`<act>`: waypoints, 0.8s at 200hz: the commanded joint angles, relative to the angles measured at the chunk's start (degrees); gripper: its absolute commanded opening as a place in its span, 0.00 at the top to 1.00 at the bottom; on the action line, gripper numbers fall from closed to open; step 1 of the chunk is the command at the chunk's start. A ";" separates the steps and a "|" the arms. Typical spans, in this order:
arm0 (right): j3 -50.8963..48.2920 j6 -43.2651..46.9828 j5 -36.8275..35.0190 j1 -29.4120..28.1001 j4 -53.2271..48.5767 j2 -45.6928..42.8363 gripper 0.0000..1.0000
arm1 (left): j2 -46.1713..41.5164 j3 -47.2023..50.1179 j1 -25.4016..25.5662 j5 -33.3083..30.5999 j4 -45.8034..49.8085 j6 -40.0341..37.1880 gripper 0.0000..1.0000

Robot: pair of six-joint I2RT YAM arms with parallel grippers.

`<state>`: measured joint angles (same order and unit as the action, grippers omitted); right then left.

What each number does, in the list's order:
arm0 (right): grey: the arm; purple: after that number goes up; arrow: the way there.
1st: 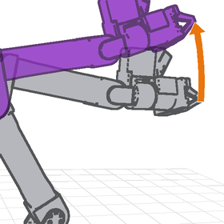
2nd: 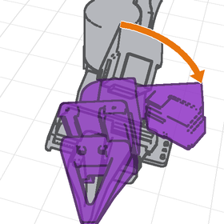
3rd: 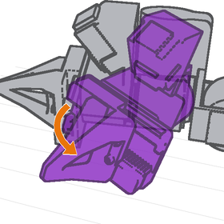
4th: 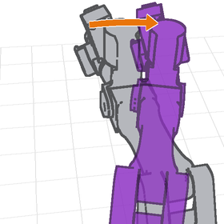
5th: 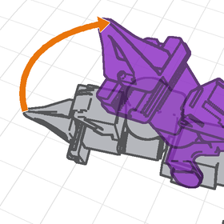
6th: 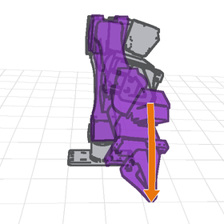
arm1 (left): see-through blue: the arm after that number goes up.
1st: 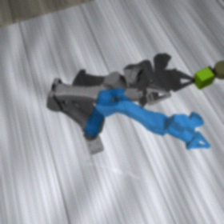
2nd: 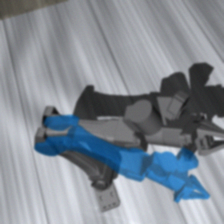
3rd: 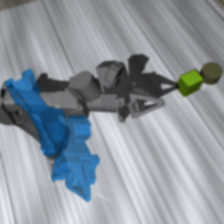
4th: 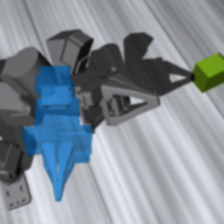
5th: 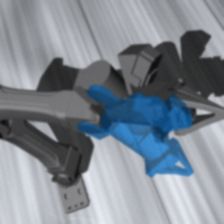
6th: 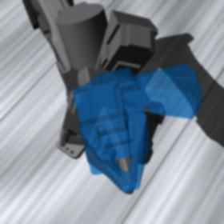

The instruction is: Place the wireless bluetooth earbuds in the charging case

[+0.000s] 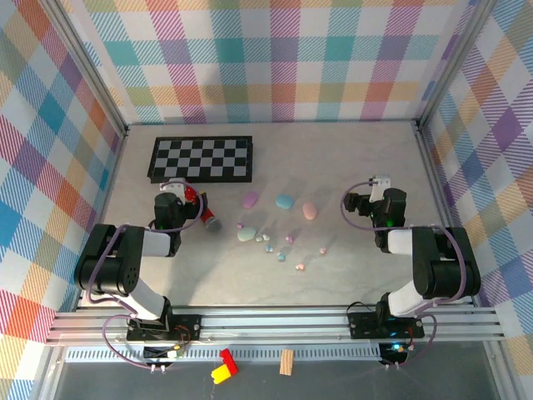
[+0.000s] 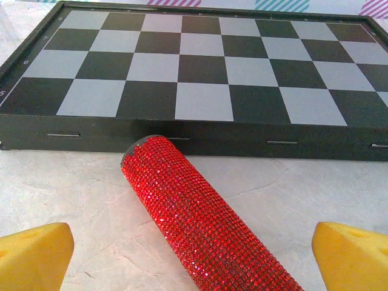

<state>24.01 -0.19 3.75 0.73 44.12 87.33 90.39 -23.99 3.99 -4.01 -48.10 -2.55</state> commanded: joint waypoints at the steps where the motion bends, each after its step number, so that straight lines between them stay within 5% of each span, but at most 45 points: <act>1: 0.16 0.12 1.09 -0.33 2.20 0.65 0.01 | 0.05 -0.12 -0.25 -0.36 -0.35 0.52 0.00; 160: 0.08 -0.34 -0.06 -0.35 2.24 0.42 0.01 | 0.05 -0.17 -0.30 -0.35 -0.35 0.52 0.00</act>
<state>24.01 -0.21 3.53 0.69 44.12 87.33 90.39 -23.99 3.99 -4.01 -48.10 -2.52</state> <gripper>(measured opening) 0.987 0.999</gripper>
